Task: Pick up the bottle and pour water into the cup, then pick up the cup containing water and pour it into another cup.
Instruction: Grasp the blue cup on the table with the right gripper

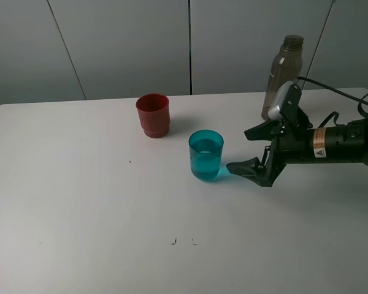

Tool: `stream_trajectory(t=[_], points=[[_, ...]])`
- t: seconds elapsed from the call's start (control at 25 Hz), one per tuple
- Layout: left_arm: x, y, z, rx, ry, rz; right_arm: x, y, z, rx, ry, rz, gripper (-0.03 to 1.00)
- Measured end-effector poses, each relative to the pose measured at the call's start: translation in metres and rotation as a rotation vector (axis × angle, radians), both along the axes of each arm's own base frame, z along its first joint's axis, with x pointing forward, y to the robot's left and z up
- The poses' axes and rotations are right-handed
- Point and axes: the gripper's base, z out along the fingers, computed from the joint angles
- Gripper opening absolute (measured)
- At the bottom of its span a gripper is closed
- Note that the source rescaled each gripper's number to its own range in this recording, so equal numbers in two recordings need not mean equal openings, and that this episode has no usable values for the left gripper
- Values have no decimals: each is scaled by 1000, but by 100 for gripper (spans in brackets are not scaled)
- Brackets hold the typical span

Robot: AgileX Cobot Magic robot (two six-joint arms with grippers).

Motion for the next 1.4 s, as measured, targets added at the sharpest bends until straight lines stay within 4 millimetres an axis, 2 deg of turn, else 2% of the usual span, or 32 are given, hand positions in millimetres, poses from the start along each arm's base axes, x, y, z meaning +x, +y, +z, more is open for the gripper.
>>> stream_trajectory(t=[0.16, 0.4, 0.96, 1.4], points=[[0, 0, 0, 0, 0, 0, 10, 13, -14, 6, 22, 24, 100], [0, 0, 0, 0, 0, 0, 19, 27, -24, 8, 24, 63, 100], [0, 0, 0, 0, 0, 0, 18, 30, -30, 6, 21, 88, 100], [0, 0, 0, 0, 0, 0, 20, 39, -43, 44, -25, 162, 100]])
